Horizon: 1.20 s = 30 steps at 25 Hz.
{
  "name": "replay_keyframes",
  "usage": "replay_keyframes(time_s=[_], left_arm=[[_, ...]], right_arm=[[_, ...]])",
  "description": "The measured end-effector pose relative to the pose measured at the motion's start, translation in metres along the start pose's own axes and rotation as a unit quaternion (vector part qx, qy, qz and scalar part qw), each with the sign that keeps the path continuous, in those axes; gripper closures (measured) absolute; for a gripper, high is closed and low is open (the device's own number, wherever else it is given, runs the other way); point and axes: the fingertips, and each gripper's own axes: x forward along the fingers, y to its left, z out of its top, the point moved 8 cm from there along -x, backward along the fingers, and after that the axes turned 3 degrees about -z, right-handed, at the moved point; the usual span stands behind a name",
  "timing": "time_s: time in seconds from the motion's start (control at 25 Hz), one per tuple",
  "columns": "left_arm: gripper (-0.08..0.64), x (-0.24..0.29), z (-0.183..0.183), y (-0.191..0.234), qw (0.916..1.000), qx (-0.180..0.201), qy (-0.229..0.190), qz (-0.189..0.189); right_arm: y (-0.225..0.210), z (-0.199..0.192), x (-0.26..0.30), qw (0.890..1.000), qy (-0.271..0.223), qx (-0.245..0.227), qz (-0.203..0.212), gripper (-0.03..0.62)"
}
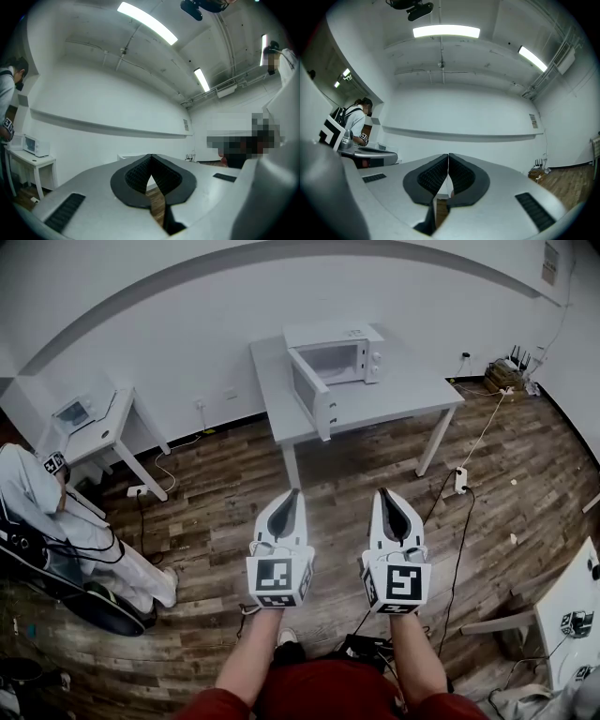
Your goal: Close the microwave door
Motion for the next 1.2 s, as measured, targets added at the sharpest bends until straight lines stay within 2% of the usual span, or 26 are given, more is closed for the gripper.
replay_keyframes(time_s=[0.24,0.56,1.2], left_arm=[[0.534,0.009,0.000,-0.019,0.9997,0.007,0.005,0.021],[0.534,0.026,-0.007,-0.020,0.9993,0.012,0.012,0.033],[0.534,0.103,-0.024,0.083,0.9995,-0.012,0.003,0.029]], right_arm=[[-0.025,-0.004,0.002,1.000,0.000,0.008,0.016,0.565],[-0.036,-0.012,0.020,0.999,-0.001,0.019,0.026,0.565],[0.006,-0.031,0.134,1.000,0.018,-0.004,0.014,0.565]])
